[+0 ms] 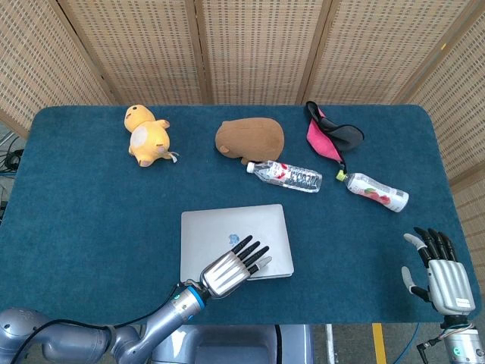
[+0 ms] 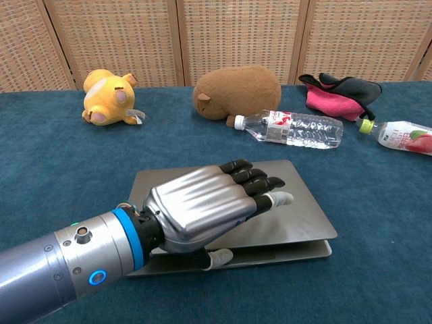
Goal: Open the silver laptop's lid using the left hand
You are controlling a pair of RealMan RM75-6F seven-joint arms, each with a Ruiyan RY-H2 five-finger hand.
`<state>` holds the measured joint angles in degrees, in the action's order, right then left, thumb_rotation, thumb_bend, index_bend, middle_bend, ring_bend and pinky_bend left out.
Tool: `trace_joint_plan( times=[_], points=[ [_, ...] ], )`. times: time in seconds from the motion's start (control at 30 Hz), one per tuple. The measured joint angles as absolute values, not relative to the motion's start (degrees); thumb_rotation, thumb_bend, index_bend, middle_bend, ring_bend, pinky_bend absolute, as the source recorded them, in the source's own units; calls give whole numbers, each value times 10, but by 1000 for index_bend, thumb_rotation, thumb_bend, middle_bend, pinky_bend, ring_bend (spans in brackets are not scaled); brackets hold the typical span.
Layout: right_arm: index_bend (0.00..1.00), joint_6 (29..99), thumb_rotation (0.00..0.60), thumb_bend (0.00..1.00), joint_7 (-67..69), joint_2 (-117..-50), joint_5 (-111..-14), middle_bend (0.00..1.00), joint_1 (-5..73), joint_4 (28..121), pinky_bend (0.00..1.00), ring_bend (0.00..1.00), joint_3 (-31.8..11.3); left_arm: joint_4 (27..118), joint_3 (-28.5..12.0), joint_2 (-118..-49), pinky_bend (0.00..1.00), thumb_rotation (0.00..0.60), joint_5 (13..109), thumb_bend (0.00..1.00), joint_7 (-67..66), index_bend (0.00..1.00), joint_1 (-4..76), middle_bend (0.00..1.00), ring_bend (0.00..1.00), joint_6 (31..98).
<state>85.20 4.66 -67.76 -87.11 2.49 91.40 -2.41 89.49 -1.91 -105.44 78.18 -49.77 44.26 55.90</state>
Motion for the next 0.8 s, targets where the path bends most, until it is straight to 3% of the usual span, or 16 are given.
trace_joint_plan(
  times=[0.5,0.8],
  points=[
    [196,823,600,466,36,-659,-905,130,44,940,0,0,-6,904,-61,-1022,0,600,820,364,-486,0,465,0,0,584],
    [233,767,600,467,31,-656,-935,166,73,958,0,0,15,917,-76,-1009,0,600,810,362,-490,0,470,0,0,592]
  ],
)
